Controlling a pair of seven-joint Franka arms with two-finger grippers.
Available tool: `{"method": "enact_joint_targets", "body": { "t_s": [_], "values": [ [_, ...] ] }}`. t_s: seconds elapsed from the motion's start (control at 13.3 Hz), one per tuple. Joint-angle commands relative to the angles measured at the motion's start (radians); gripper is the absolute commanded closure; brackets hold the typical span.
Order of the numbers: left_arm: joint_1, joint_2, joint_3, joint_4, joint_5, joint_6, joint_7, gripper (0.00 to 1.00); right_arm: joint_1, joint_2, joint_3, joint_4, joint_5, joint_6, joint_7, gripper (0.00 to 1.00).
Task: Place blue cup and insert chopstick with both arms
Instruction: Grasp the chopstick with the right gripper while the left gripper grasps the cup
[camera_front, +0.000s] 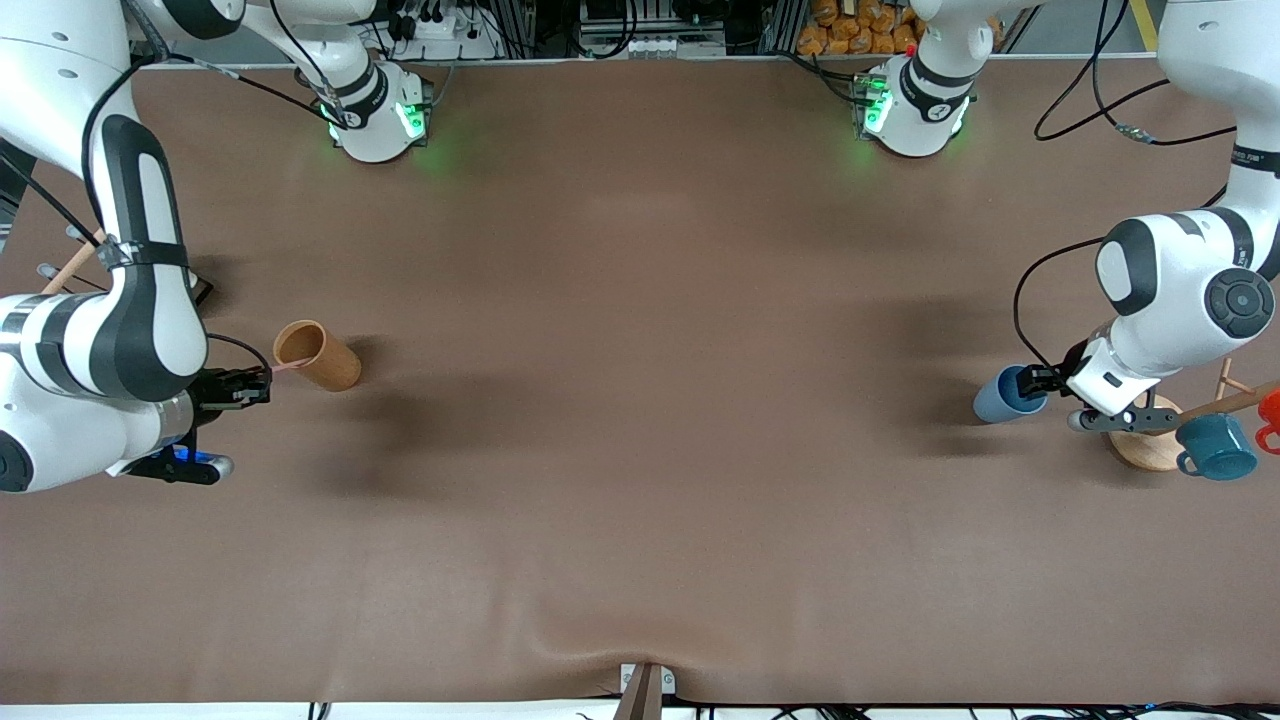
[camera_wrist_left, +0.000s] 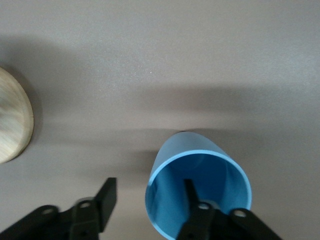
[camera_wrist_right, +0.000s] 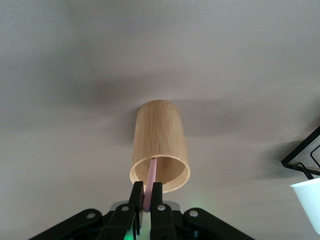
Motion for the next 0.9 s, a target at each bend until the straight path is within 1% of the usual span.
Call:
{"method": "enact_joint_targets", "body": {
  "t_s": [0.0,0.07,0.15,0.3,0.45,0.67,0.82],
  "values": [
    [0.007,0.001,-0.007,0.003,0.018,0.014,0.005,0.79,-0.009,0.008,0.007,0.04,-0.003,-0.044,-0.014,0.98],
    [0.007,0.0,-0.012,0.003,0.018,0.012,0.007,0.92,-0.007,0.007,0.007,0.042,-0.002,-0.058,-0.014,1.0],
    [0.006,-0.002,-0.012,0.003,0.018,0.011,0.007,1.0,-0.003,0.007,0.009,0.068,-0.003,-0.088,-0.014,1.0],
    [-0.002,-0.016,-0.018,0.003,0.018,0.0,0.007,1.0,0.007,0.007,0.013,0.167,-0.002,-0.192,-0.008,1.0],
    [0.001,-0.037,-0.07,0.006,0.017,-0.037,0.005,1.0,0.011,-0.013,0.019,0.246,0.006,-0.262,-0.008,1.0],
    [0.001,-0.083,-0.177,0.017,-0.002,-0.096,-0.013,1.0,0.025,-0.119,0.059,0.257,0.008,-0.265,-0.002,1.0],
    [0.001,-0.094,-0.262,0.021,-0.008,-0.12,-0.087,1.0,0.045,-0.177,0.072,0.255,0.009,-0.265,0.051,1.0]
  ]
}}
